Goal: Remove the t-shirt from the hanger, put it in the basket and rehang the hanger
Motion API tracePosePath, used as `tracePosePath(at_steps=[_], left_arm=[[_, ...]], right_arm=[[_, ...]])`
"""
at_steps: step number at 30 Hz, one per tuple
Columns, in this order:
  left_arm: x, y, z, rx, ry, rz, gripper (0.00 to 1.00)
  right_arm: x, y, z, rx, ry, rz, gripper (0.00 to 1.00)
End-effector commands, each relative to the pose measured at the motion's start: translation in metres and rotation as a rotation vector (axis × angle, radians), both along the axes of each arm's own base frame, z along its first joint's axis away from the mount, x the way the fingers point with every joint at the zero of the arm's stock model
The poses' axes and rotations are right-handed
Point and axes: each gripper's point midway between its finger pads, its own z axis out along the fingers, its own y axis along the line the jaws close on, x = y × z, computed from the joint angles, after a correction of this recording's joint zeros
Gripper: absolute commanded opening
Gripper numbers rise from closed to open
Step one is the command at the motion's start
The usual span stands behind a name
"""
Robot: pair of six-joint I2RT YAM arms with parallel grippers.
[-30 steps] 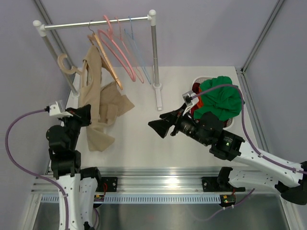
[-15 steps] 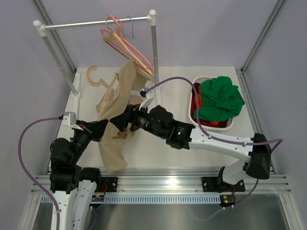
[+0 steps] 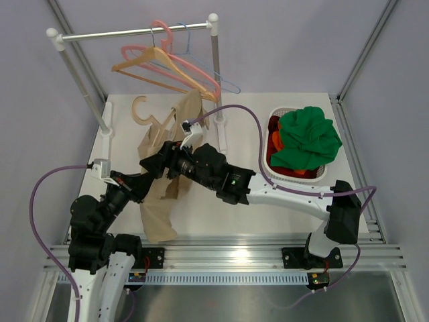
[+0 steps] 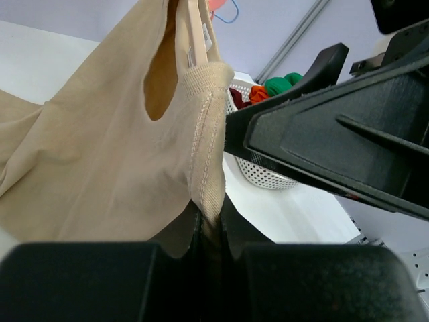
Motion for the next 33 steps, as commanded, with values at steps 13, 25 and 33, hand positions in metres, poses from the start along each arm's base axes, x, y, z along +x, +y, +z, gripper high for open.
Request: tracePosePath(at_steps=[13,25,33], left_arm=[[-0.032,-0.024,0.049,0.006,-0.173,-0.186,0.0],[-0.059,-0.042,0.072,0.128,-0.176,-0.381,0.83],[-0.017,-0.006,0.085,0.034,-0.109,-0.055,0.75]], right_arm=[[0.01,0.005,0.013,0.045,0.001,-0.032,0.37],[-0.001,-0.045,0.014,0.099,0.014,-0.079,0.0],[-0.015,-0.065,-0.009,0.065,0.024,-0.046,0.0]])
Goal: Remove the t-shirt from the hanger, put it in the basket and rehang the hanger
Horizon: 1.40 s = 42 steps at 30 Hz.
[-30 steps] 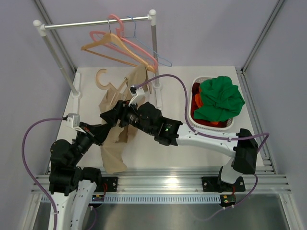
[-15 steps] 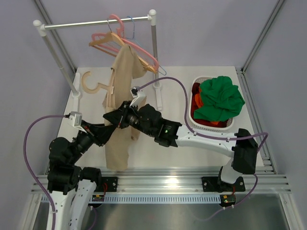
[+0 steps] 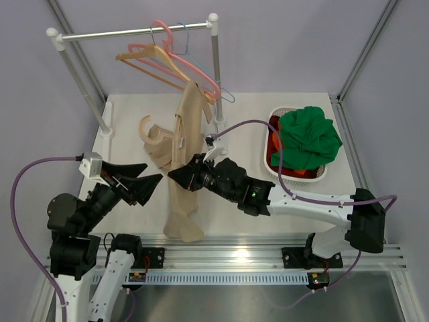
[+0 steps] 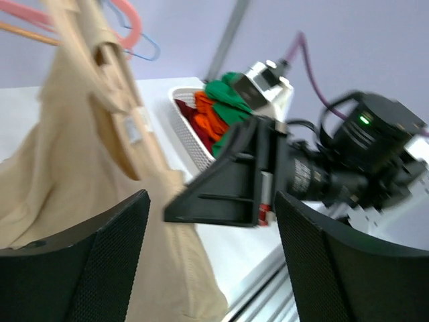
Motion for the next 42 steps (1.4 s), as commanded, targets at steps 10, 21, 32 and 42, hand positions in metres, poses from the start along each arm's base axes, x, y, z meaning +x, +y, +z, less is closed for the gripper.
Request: tracePosePath(at_steps=[10,21,32,42], left_arm=[[0.08,0.023,0.023,-0.16,0.036,0.233,0.7],[0.12,0.014,0.012,-0.166,0.091,0.222,0.4],[0.115,-0.003,0.002,-0.167,0.152,0.113,0.28],[0.113,-0.005,-0.018,-0.153,0.21,0.108,0.38]], right_arm=[[-0.022,-0.009,0.041,0.112,-0.054,0.093,0.01],[-0.027,-0.003,0.033,0.086,-0.044,0.119,0.01],[-0.022,-0.001,0.031,0.07,-0.044,0.101,0.02],[-0.012,-0.011,0.042,0.054,-0.091,0.039,0.02]])
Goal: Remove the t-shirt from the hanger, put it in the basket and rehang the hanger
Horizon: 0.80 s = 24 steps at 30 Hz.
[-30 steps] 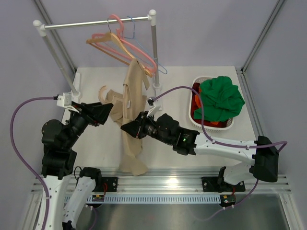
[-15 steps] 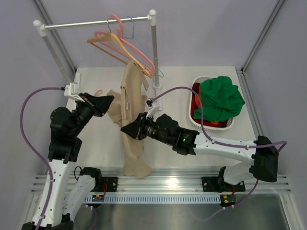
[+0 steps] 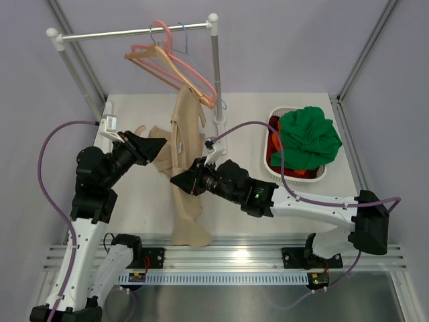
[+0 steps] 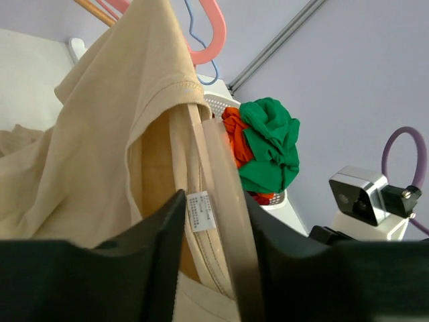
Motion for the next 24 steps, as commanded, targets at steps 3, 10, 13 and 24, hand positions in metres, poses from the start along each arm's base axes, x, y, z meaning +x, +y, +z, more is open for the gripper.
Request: tracePosePath(at_steps=[3,10,13,24], left_arm=[[-0.002,-0.004,0.01,0.002,-0.042,-0.022,0.23],[-0.001,-0.001,0.019,0.005,-0.066,-0.002,0.0],[-0.004,0.004,0.029,-0.005,-0.093,0.029,0.0],[-0.041,0.012,0.09,-0.097,-0.215,0.058,0.0]], right_arm=[[0.003,-0.003,0.051,0.101,-0.081,-0.027,0.02],[0.003,-0.003,0.044,0.087,-0.075,-0.025,0.02],[-0.002,-0.004,0.042,0.085,-0.073,-0.004,0.3],[-0.022,-0.03,0.018,-0.07,-0.102,0.053,0.99]])
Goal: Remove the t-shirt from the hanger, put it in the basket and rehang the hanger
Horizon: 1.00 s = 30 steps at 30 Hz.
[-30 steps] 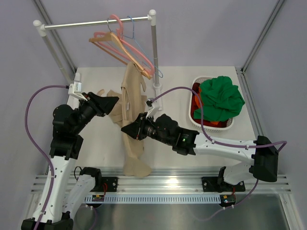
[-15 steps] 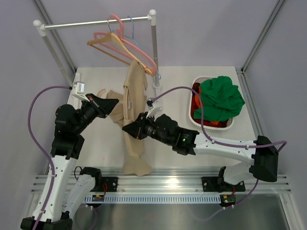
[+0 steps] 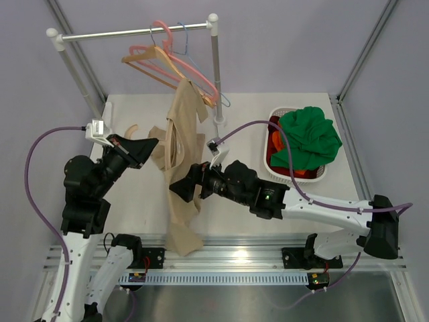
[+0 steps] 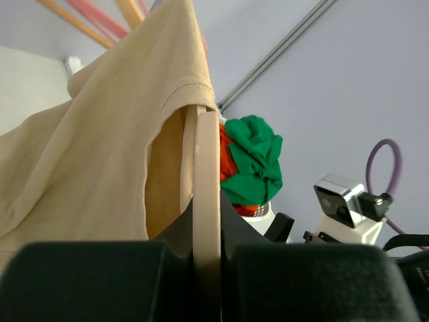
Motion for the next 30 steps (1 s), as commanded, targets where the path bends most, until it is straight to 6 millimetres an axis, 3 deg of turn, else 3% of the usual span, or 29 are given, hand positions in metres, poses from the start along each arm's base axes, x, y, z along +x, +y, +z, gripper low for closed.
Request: tracePosePath(at_steps=[1,4,11,14,18,22,26,29,30], left_arm=[[-0.022,0.006,0.067,-0.033,-0.194,0.022,0.0],[-0.022,0.006,0.067,-0.03,-0.195,0.016,0.0],[-0.004,0.022,0.063,-0.012,-0.189,0.135,0.0],[0.003,0.026,0.069,-0.008,-0.193,0.165,0.0],[0.008,0.026,0.082,-0.021,-0.209,0.17,0.0],[0.006,0.023,0.092,-0.038,-0.227,0.151,0.0],[0.002,0.023,0.093,-0.033,-0.236,0.148,0.0],[0.002,0.027,0.091,-0.01,-0.238,0.167,0.0],[0.004,0.028,0.09,-0.003,-0.235,0.174,0.0]], right_arm=[[-0.012,-0.017,0.014,-0.004,-0.049,0.017,0.99],[-0.018,-0.024,0.008,-0.032,-0.052,0.043,0.98],[-0.082,-0.015,0.008,-0.047,-0.042,0.256,0.98],[-0.087,-0.011,-0.009,-0.084,-0.027,0.25,0.99],[-0.085,-0.001,-0.056,-0.175,-0.009,0.234,0.99],[-0.085,0.013,-0.074,-0.203,-0.018,0.247,0.94],[-0.083,0.019,-0.074,-0.2,-0.057,0.236,0.71],[-0.079,0.013,-0.073,-0.2,-0.075,0.214,0.29],[-0.079,0.011,-0.073,-0.201,-0.077,0.211,0.11]])
